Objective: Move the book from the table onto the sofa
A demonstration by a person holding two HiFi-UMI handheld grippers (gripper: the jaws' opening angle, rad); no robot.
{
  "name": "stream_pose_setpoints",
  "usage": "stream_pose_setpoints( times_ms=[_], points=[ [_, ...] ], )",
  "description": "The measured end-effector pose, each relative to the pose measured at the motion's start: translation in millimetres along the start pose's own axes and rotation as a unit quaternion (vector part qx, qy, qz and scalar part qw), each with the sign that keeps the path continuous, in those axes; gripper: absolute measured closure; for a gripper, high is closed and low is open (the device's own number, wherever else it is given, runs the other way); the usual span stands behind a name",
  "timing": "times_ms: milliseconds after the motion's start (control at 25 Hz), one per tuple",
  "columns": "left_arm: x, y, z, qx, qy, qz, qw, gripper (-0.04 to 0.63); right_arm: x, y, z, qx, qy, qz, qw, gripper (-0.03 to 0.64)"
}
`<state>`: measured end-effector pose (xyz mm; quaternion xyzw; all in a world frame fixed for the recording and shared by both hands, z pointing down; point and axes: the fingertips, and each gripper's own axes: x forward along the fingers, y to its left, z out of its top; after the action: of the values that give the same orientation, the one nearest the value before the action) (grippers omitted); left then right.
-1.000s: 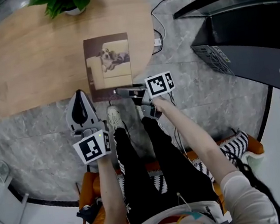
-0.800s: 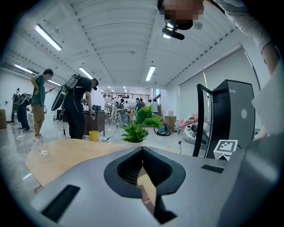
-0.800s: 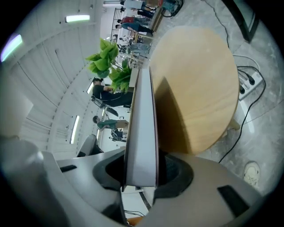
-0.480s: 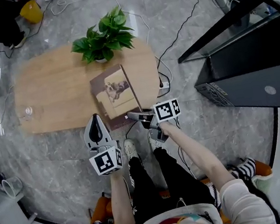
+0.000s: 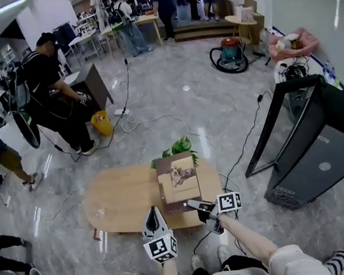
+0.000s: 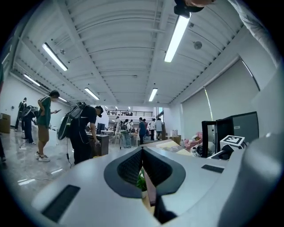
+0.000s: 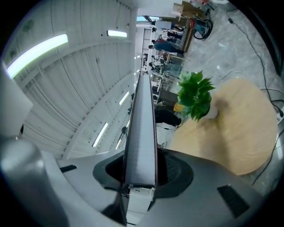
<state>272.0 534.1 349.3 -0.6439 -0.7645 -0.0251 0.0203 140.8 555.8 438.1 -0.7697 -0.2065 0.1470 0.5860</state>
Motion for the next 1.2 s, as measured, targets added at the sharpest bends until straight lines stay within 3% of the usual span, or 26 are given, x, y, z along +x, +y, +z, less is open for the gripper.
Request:
stream_pose_setpoints(
  times_ms=[240, 360, 560, 720, 960, 1200],
  points=[
    [-15.3, 3.2, 64.5, 0.013, -0.064, -0.016, 0.9977, 0.589, -16.4, 85.6, 29.2, -0.06, -0.055, 0.047, 0.996, 0.465],
    [-17.9, -0.4, 86.2, 0.017, -0.082, -0.027, 0.9961, 0.589, -35.5, 106.3, 46.8, -0.104, -0.084, 0.023, 0.991, 0.465],
    [-22.5, 5.2, 101.6, 0.028, -0.098, -0.058, 0.9931, 0.589, -41.8, 154.0, 42.9, -0.14, -0.13, 0.075, 0.979, 0.465],
    [-9.1, -8.7, 99.6, 0.031, -0.098, -0.1, 0.9897, 0.589, -53.9, 164.1, 40.4, -0.151, -0.162, 0.078, 0.972, 0.465],
    [17.6, -98.9, 103.0, 0.039, -0.102, -0.192, 0.9752, 0.589, -135.6, 158.3, 61.0, -0.148, -0.246, 0.061, 0.956, 0.465],
    [39.6, -219.5, 106.5, 0.029, -0.107, -0.292, 0.95, 0.589, -252.5, 154.5, 83.4, -0.162, -0.34, 0.023, 0.926, 0.465]
  ],
)
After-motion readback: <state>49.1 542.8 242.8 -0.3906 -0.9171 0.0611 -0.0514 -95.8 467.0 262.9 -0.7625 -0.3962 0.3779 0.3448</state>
